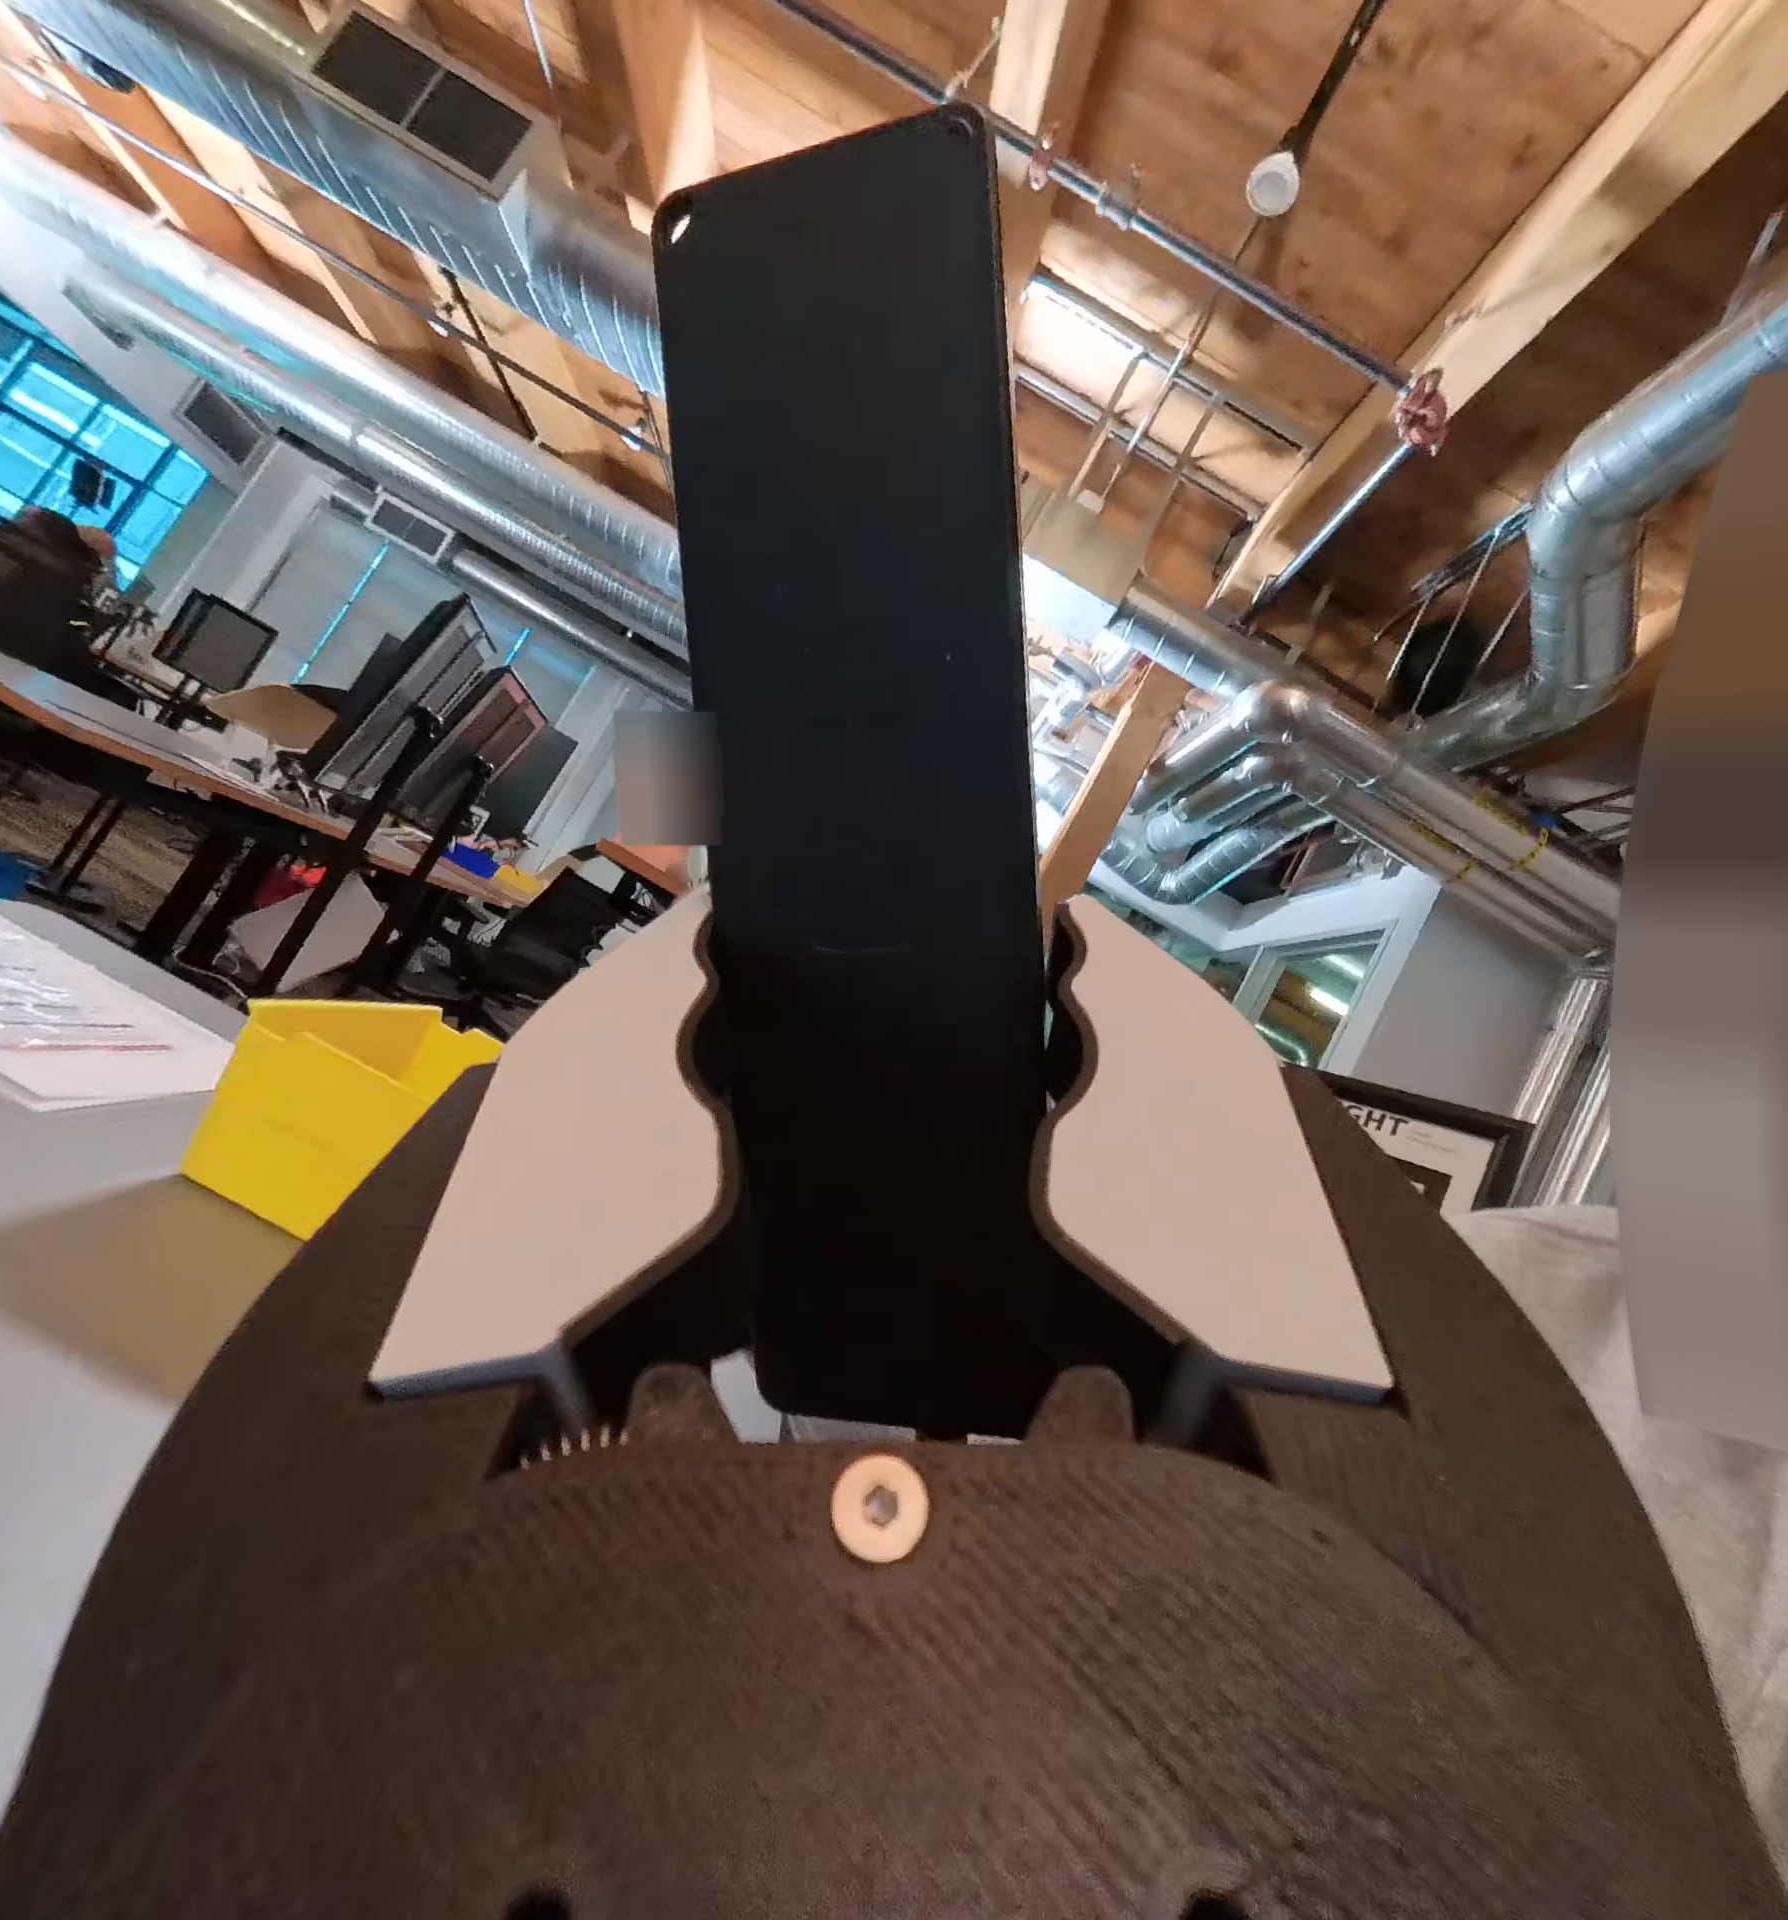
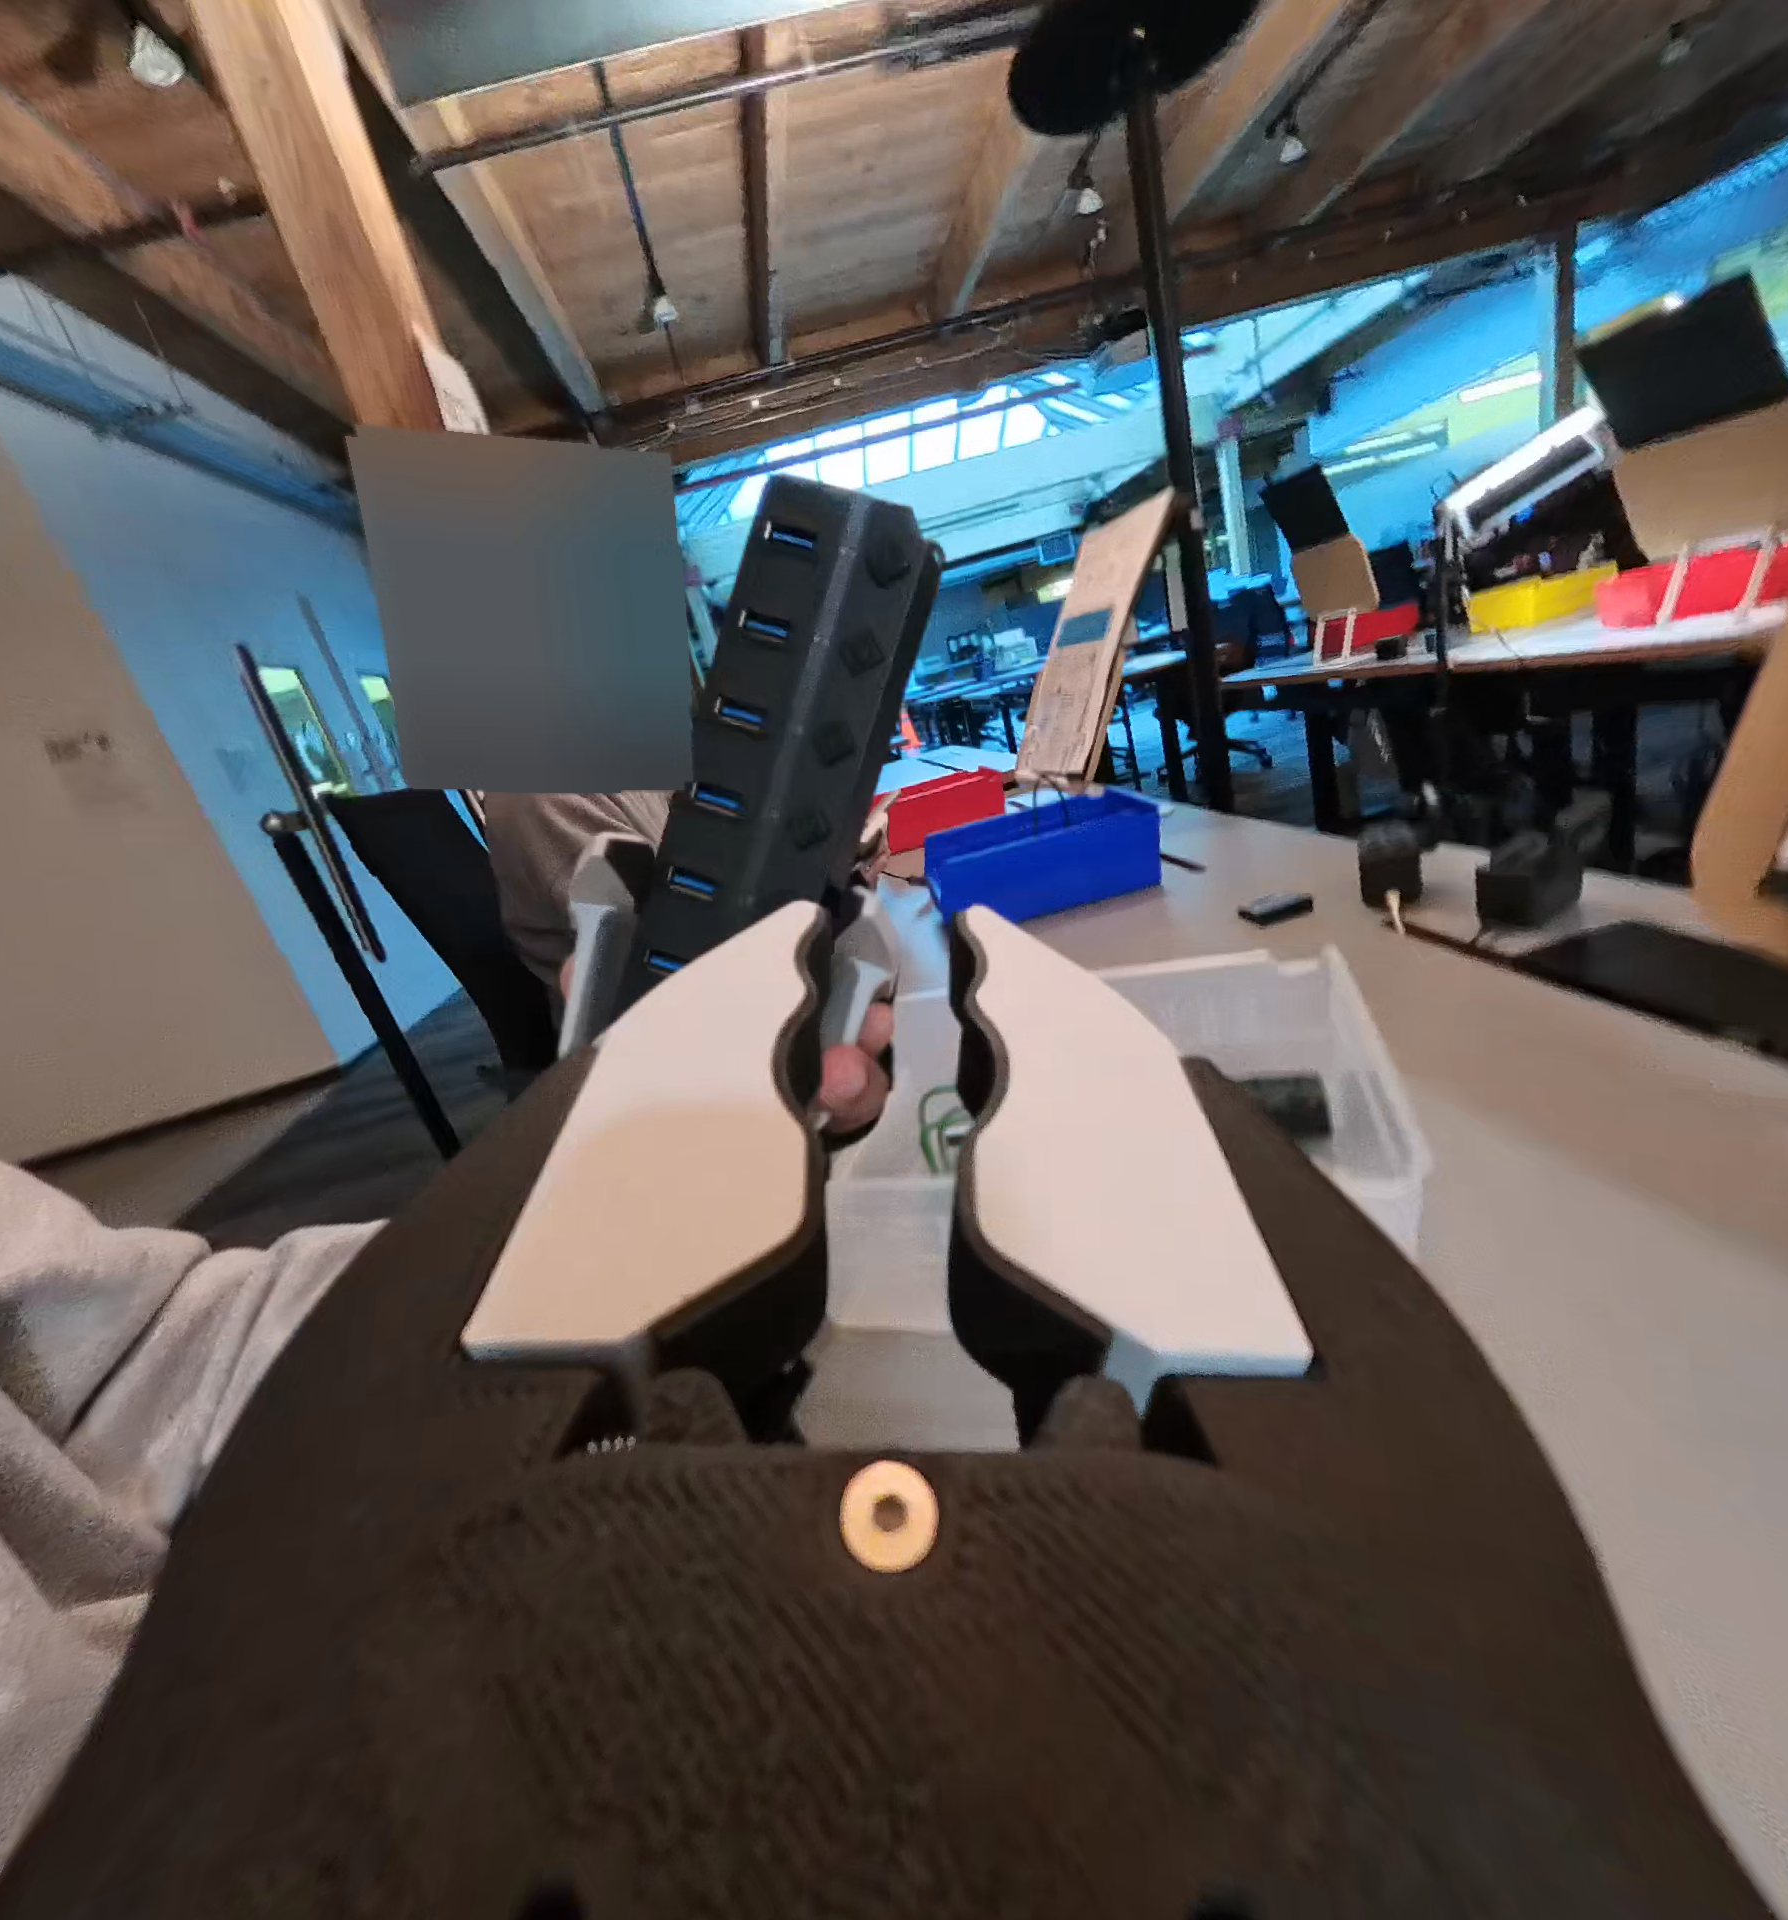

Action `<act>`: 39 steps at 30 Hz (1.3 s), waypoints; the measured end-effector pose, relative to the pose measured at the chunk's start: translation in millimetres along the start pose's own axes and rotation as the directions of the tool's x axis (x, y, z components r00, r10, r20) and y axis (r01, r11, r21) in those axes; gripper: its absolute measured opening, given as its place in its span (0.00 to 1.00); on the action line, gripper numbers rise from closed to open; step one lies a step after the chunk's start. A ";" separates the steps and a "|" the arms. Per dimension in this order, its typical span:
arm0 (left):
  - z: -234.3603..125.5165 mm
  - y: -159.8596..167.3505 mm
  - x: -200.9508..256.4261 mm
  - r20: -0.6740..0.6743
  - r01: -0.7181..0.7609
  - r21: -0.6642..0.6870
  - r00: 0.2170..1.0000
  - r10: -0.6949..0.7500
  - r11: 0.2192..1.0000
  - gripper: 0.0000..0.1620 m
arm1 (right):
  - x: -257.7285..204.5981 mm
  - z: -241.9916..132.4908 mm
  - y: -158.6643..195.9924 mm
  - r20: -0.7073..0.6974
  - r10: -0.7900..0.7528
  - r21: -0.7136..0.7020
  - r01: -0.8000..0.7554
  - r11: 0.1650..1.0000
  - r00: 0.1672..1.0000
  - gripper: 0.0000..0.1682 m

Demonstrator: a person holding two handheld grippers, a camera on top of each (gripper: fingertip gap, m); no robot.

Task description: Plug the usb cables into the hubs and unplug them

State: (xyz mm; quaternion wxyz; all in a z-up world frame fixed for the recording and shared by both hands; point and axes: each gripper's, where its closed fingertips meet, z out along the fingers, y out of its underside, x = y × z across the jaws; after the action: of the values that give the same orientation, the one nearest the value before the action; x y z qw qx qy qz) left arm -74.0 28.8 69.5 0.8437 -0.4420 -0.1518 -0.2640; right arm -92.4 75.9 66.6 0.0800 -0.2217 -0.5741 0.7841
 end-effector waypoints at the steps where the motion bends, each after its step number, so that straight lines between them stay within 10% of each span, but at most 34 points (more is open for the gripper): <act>1: -4.4 9.2 -4.6 -0.001 0.006 0.005 1.000 -0.006 1.000 0.37 | 0.1 -5.9 16.1 -0.017 0.032 -0.002 -0.032 0.999 0.999 0.14; 12: -30.9 63.0 -34.6 0.021 -0.031 -0.027 0.999 0.032 0.999 0.38 | -19.3 -0.2 143.2 0.052 0.341 -0.203 -0.325 0.924 0.939 0.34; 39: -34.6 86.7 -64.4 0.115 0.027 -0.020 0.993 -0.024 0.999 0.38 | -8.3 -10.2 172.9 -0.005 0.371 -0.329 -0.352 0.876 0.929 0.35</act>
State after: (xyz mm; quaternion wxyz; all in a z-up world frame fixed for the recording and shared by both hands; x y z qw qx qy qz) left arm -75.4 61.0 -39.3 0.8252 -0.4637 -0.2030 -0.2505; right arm -58.2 24.9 -95.6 -0.1222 -0.3120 -0.6455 0.6864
